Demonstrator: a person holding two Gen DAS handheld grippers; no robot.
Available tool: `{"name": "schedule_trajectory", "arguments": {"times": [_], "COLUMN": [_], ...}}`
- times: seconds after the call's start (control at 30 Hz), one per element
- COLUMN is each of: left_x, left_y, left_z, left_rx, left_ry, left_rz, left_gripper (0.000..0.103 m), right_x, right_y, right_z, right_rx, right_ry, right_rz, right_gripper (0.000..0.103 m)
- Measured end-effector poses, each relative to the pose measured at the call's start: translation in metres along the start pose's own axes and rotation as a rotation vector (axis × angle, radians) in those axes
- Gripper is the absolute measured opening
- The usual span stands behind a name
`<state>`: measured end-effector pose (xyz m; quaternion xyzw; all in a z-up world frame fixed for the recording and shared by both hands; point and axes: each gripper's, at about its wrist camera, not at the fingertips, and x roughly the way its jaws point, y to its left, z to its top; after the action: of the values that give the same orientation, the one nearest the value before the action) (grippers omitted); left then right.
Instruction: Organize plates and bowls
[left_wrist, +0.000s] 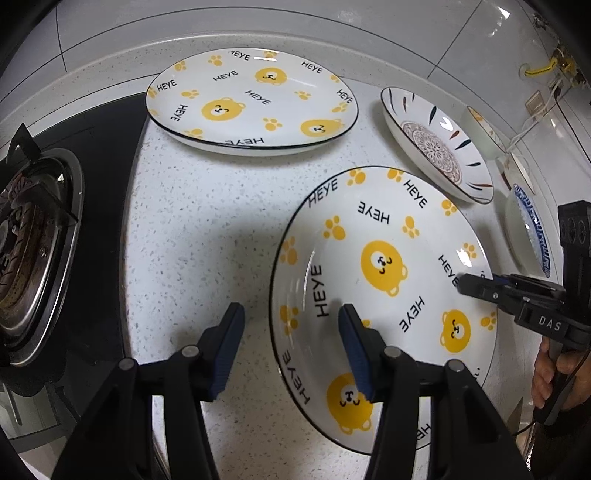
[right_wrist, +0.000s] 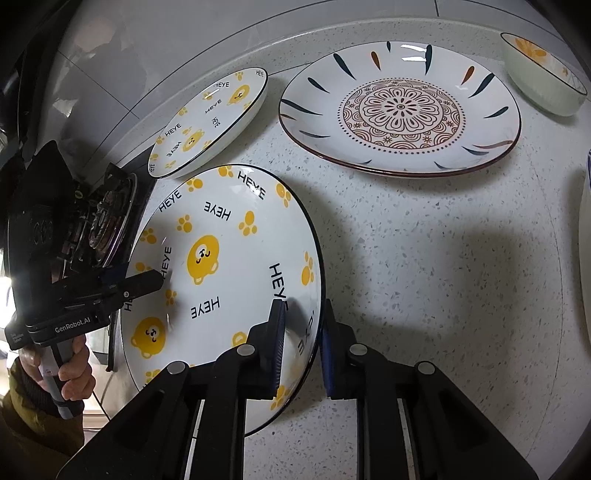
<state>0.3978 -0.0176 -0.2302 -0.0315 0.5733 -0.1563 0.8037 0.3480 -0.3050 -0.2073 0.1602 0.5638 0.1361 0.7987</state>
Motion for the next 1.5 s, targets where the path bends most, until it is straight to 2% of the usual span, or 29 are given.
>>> {"name": "schedule_trajectory", "arguments": {"times": [0.13,0.17,0.3,0.43,0.63,0.77,0.93,1.03,1.2,1.4,1.5], "left_x": [0.001,0.001,0.001,0.000,0.000,0.000,0.002,0.003,0.005,0.003,0.000], "left_y": [-0.002,-0.003,-0.001,0.000,0.010,0.009,0.017,0.022,0.037,0.046,0.047], "left_z": [-0.001,-0.001,0.000,0.000,0.004,0.005,0.011,0.012,0.016,0.011,0.008], "left_rx": [0.023,0.026,0.022,0.012,-0.026,-0.014,-0.051,-0.069,-0.136,-0.184,-0.188], "left_ry": [0.001,-0.001,0.010,0.015,0.046,0.059,0.082,0.092,0.123,0.128,0.118], "left_rz": [0.021,0.031,-0.008,-0.021,-0.086,-0.086,-0.123,-0.133,-0.213,-0.252,-0.248], "left_gripper": [0.049,0.041,0.027,0.025,0.022,0.022,0.022,0.017,0.012,0.011,0.011], "right_x": [0.001,0.001,0.001,0.001,0.000,0.000,0.000,0.000,0.000,-0.001,-0.001], "right_y": [0.000,0.001,0.001,0.001,0.006,0.008,0.011,0.012,0.010,0.010,0.012], "right_z": [0.001,0.001,-0.001,-0.002,-0.002,-0.003,-0.004,-0.005,-0.006,-0.007,-0.009], "right_rx": [-0.002,-0.007,-0.010,-0.007,-0.030,-0.044,-0.066,-0.073,-0.070,-0.067,-0.070], "right_ry": [-0.002,-0.001,0.000,-0.004,-0.005,-0.011,-0.017,-0.021,-0.027,-0.039,-0.045], "right_rz": [0.003,0.003,0.013,0.011,-0.015,-0.032,-0.052,-0.059,-0.052,-0.050,-0.050], "right_gripper": [0.016,0.016,0.016,0.016,0.016,0.016,0.017,0.017,0.017,0.017,0.017]}}
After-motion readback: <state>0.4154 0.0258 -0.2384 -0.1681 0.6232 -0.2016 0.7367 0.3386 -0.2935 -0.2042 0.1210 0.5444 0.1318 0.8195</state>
